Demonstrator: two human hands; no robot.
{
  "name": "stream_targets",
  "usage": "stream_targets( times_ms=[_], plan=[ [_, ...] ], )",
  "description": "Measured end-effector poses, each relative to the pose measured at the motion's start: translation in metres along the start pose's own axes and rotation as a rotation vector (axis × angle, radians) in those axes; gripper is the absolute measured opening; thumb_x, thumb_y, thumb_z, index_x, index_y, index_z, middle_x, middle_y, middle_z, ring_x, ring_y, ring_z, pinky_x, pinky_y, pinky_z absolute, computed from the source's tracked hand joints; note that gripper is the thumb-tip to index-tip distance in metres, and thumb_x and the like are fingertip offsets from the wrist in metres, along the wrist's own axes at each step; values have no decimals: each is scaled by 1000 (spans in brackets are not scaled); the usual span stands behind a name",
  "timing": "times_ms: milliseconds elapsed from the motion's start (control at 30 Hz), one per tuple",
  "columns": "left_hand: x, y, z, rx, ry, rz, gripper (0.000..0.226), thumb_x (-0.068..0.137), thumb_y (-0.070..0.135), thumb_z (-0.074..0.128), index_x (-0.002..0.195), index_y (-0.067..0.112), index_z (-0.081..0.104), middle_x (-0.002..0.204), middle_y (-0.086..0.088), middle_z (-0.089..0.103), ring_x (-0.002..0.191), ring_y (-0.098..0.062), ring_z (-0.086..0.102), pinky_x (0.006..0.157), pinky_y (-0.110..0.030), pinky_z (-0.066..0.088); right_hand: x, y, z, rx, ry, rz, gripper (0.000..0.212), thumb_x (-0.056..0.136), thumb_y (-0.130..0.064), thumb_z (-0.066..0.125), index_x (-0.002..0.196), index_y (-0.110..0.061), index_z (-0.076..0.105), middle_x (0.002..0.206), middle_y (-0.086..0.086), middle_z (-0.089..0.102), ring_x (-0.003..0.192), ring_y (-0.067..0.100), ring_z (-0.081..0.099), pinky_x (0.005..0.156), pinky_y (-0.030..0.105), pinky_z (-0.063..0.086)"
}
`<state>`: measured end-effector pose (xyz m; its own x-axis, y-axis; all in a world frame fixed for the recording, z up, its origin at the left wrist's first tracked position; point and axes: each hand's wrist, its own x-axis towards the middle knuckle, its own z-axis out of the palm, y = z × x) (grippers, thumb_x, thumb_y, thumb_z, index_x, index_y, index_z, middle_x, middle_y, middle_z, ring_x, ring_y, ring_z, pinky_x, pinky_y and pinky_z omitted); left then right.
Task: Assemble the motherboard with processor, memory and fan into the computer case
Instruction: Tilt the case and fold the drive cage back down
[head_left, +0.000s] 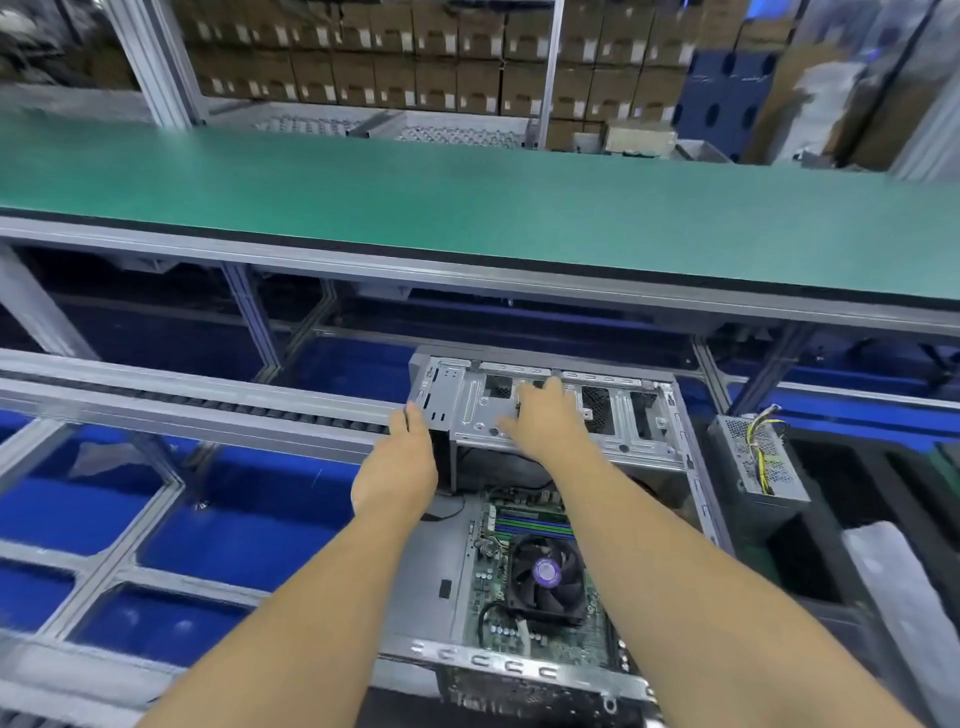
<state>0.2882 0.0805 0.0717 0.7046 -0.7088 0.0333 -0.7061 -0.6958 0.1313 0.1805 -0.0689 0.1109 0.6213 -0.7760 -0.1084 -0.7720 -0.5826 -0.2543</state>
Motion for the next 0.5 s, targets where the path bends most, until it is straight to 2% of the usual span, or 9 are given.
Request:
stream_targets(
  times_ms=[100,167,233,300,400,433,500],
  plan=[
    [-1,-1,3,6,33,6,67,91,0,43,150,6,14,144,-10,33,93,-26,58,56,-32,38,8,0,2,-27,5,-32,32,105,-24,51,132,-9,57,140,18,43,121,37,52,97,43,45],
    [0,0,4,-4,37,0,68,91,0,41,152,6,12,148,-9,31,95,-26,58,55,-32,36,10,-3,1,-26,22,-49,25,101,-7,51,122,-8,65,131,16,52,112,36,58,88,41,49],
    [0,2,5,-5,32,2,70,92,0,39,154,7,9,153,-9,27,97,-26,58,57,-33,36,7,-2,0,-15,42,-46,24,97,0,51,114,-6,67,124,16,55,105,35,60,81,38,49],
    [1,2,4,-23,41,-2,70,92,-1,38,155,9,8,154,-8,27,98,-27,57,60,-34,37,3,1,2,7,64,-52,20,97,1,50,111,-3,64,123,17,51,98,34,60,77,36,47],
    [0,2,4,-65,37,-25,70,89,-2,36,153,11,12,150,-9,31,92,-29,55,60,-37,39,-7,8,-4,203,195,-60,18,101,-5,49,102,-6,66,114,13,50,73,20,49,70,27,37],
    [0,3,2,-82,29,-40,69,89,-1,35,153,12,14,149,-9,33,92,-30,55,60,-39,40,-12,9,-9,298,250,-83,18,103,-10,51,103,-8,68,111,10,52,73,16,47,70,24,34],
    [-2,6,-3,-95,-6,-62,65,92,6,35,153,14,15,150,-10,32,100,-33,54,65,-41,41,-28,9,-19,462,303,-122,18,102,-17,56,112,-12,71,112,5,61,87,12,50,76,15,31]
  ],
)
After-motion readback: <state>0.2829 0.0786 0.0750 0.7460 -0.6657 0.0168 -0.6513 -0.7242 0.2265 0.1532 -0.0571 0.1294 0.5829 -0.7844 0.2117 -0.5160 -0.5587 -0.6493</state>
